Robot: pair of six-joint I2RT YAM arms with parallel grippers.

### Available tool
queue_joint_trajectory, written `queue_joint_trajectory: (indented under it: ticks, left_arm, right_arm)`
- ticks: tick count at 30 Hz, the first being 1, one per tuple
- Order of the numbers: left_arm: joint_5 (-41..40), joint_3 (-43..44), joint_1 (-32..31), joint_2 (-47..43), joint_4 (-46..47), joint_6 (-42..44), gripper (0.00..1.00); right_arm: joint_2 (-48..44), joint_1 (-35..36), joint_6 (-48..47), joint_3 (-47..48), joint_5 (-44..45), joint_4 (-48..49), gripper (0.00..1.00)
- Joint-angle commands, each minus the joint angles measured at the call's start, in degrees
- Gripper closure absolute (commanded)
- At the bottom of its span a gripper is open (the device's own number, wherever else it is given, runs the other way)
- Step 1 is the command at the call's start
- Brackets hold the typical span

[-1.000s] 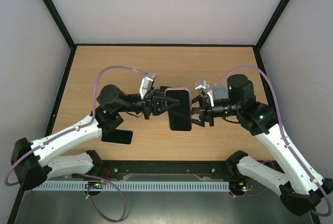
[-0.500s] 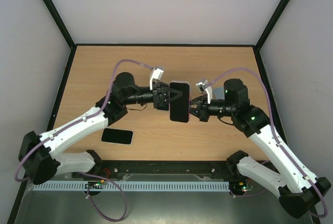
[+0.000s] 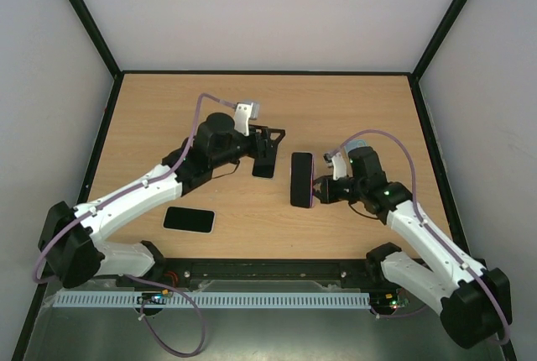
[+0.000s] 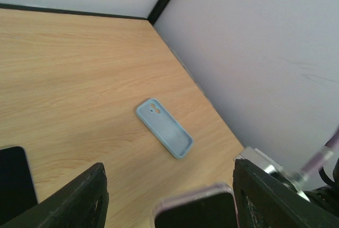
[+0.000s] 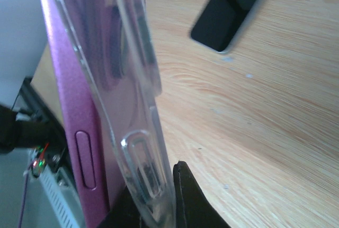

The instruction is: Take the phone out of the phone case

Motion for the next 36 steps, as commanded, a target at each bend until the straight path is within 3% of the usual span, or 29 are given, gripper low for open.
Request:
queue_joint_trajectory:
  ticks: [1,7,15,25,36]
  left_arm:
    - [-12.70,-3.23,-4.17,-2.08,-3.24,1.66,0.38]
    - [-28.31,-5.83,-13.46,0.19,-7.07,3.71,0.41]
    - [-35.90,-6.52,-23.92,7.73,-3.87,7.57,0.40]
    - [-38.19,0.63,-29.77,22.87,-6.21,15.85,0.41]
    - [-54.20,9.93,-34.20,35.62,-15.36,14.50,0.51]
  right_arm:
    - [5.32,-0.91,5.56,0.98,4.68,4.40,0.98]
    - [14.99,-1.26,8.21,3.88,8.88,2.20,0.98]
    - [21.04,-2.64,12.03,2.59,11.09,3.52,0.98]
    - [34.16,-3.91,10.62,5.41,8.91,2.95,0.98]
    - [35.61,-4.21,9.80,5.35,6.74,3.39,0.98]
